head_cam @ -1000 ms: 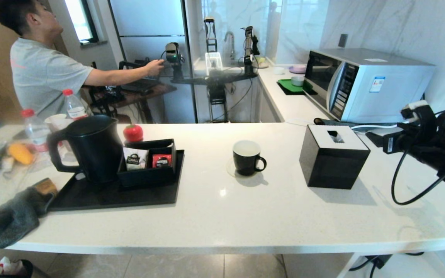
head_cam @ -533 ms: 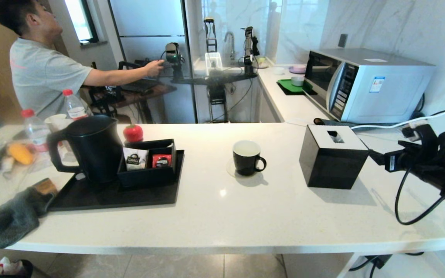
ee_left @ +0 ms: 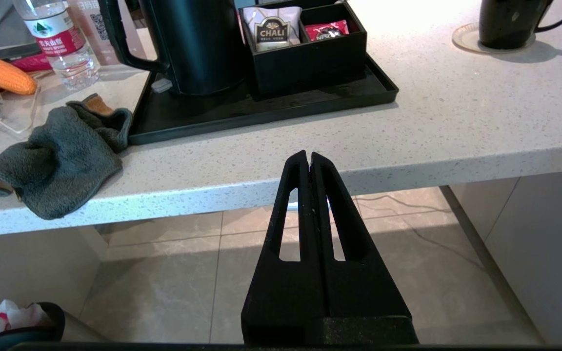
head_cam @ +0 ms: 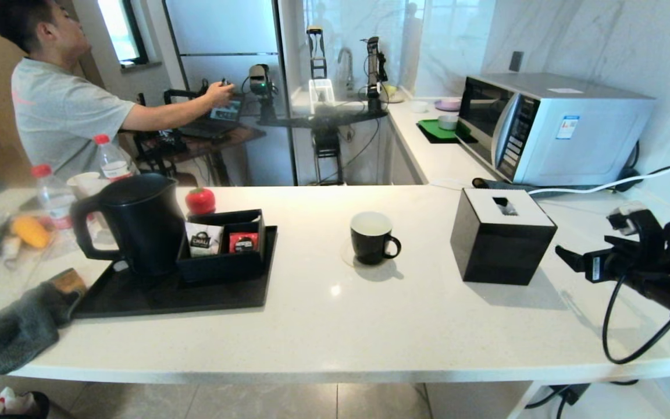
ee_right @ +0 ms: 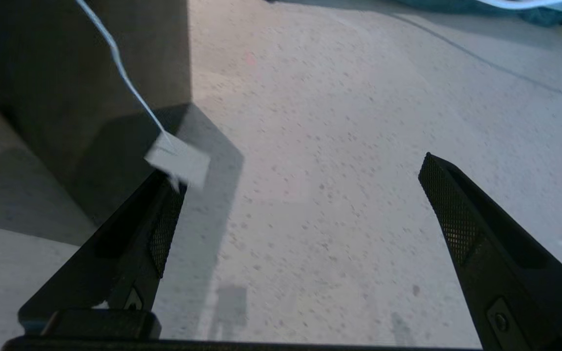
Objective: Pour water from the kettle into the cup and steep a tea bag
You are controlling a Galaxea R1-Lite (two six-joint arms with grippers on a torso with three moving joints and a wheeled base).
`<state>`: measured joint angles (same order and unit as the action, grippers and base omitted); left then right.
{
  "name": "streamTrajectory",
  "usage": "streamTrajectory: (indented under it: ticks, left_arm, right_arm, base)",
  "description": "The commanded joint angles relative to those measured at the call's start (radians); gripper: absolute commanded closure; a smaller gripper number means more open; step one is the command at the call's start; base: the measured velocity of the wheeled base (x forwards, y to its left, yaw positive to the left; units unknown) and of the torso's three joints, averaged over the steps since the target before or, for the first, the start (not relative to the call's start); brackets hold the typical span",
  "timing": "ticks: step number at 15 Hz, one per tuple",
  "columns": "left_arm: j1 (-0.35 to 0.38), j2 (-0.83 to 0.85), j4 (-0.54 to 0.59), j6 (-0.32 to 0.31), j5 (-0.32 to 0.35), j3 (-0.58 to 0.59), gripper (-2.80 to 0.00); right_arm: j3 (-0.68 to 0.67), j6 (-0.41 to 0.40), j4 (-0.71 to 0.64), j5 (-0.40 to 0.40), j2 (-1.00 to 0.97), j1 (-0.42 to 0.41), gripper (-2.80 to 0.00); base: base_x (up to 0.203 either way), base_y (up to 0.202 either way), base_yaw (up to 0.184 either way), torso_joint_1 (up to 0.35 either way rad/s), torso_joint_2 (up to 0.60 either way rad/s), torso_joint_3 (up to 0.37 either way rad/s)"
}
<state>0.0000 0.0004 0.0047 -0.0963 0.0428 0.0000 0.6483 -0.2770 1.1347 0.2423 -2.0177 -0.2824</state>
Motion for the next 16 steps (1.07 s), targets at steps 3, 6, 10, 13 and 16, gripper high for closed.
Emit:
streamTrajectory:
  ticks: [3,6,10,13,16]
  left_arm:
    - [0.0,0.0,0.0,0.001,0.0,0.0,0.0]
    - [0.0,0.0,0.0,0.006,-0.001,0.0,0.0]
    - [0.0,0.0,0.0,0.006,-0.001,0.0,0.0]
    - [0.0,0.0,0.0,0.006,-0.001,0.0,0.0]
    - [0.0,0.0,0.0,0.006,-0.001,0.0,0.0]
  right_arm:
    - [0.009,-0.001,0.012,0.002,-0.001,-0.05,-2.8]
    - [0.003,0.001,0.015,0.002,-0.002,-0.081,-2.8]
    - [0.037,0.003,0.015,0.026,0.002,-0.1,0.0]
    - [0.192,0.006,-0.044,0.037,0.029,-0.099,0.0]
    - [0.443,0.01,-0.291,0.101,0.09,-0.082,0.0]
  base:
    - [0.0,0.0,0.0,0.0,0.0,0.0]
    - [0.0,0.0,0.0,0.0,0.0,0.0]
    - [0.0,0.0,0.0,0.0,0.0,0.0]
    - [0.0,0.0,0.0,0.0,0.0,0.0]
    - [0.0,0.0,0.0,0.0,0.0,0.0]
